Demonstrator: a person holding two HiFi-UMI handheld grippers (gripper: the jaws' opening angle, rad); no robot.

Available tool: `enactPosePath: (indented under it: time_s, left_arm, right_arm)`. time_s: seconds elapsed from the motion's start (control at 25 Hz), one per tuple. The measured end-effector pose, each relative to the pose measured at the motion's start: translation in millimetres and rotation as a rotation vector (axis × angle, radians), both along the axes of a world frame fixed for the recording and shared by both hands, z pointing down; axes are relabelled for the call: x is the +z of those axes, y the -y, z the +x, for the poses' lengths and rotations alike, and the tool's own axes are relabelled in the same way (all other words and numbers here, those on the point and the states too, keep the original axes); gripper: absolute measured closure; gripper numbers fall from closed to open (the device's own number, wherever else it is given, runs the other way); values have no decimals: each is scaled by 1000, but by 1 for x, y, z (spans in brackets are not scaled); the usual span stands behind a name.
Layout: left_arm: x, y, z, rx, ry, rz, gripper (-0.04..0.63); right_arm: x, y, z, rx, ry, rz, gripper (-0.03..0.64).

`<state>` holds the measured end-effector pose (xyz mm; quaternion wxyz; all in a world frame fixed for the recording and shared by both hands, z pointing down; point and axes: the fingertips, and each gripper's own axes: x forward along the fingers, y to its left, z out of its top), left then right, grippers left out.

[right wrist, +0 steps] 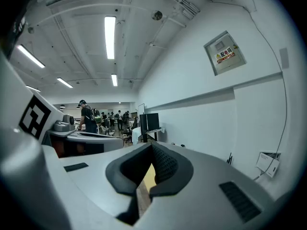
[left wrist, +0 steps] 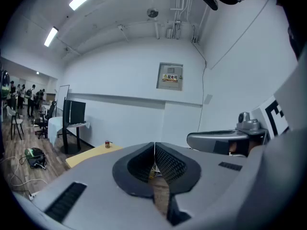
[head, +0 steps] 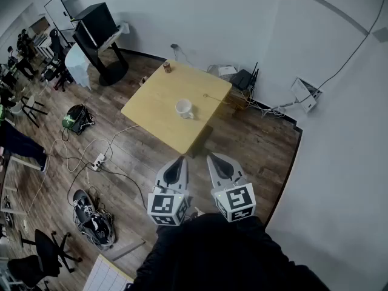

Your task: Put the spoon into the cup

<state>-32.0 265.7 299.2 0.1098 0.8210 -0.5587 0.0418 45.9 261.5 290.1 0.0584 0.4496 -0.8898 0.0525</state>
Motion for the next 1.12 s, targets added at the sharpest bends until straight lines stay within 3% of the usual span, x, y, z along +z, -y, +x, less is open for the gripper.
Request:
enactPosePath:
  time_s: [0.64,1.12]
  left_arm:
    - [21,-7,-23,-15,-23,-27,558]
    - [42,-31,-62,-35,-34,-81,558]
  right_arm:
    - [6,-7,-25,-37,46,-18,595]
    - [33,-25,-64,-61,-5,-94,595]
